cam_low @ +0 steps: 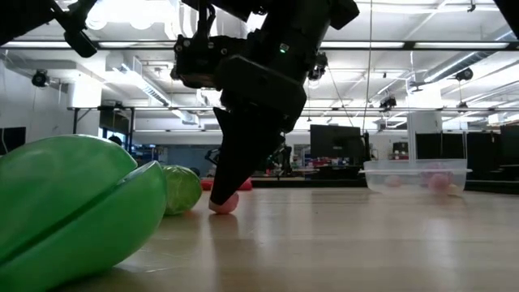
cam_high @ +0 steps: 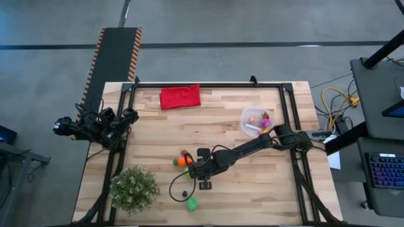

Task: Pick and placing Produce into tupperware
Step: Put the pink peach into the transparent container

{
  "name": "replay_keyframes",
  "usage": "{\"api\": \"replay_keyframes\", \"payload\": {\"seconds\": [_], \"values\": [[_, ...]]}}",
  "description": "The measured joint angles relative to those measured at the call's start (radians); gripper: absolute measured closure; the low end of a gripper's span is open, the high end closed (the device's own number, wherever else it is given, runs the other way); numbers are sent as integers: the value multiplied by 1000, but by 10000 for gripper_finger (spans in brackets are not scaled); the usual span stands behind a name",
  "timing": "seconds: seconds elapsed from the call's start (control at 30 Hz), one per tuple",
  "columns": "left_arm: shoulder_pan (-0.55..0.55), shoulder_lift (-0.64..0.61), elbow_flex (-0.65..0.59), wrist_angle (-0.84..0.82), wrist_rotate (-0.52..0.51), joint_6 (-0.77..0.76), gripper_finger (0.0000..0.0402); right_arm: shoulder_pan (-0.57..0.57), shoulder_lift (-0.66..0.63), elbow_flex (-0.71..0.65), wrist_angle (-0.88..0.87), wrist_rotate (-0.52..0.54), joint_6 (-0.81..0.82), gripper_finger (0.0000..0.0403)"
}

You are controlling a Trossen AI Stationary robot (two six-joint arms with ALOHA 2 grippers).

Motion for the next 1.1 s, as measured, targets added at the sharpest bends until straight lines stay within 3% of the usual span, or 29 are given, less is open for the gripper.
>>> {"api": "replay_keyframes", "payload": {"seconds": [0.3, 0.5, 0.67, 0.8, 1.0, 1.1], "values": [[0, 0, 0, 0, 1, -1, 210, -3, -102, 0, -129, 27, 55, 285], [0, 0, 0, 0, 4, 0, 210, -13, -295, 0, -404, 92, 219, 291], [0, 0, 0, -2, 4, 0, 210, -50, -462, -21, -767, 213, 484, 288], [0, 0, -1, -1, 4, 0, 210, -141, -594, -137, -893, 229, 620, 285], [0, 0, -1, 0, 4, 0, 210, -363, -739, -416, -849, 175, 575, 286], [0, 0, -1, 0, 4, 0, 210, -503, -798, -565, -709, 79, 506, 285]]}}
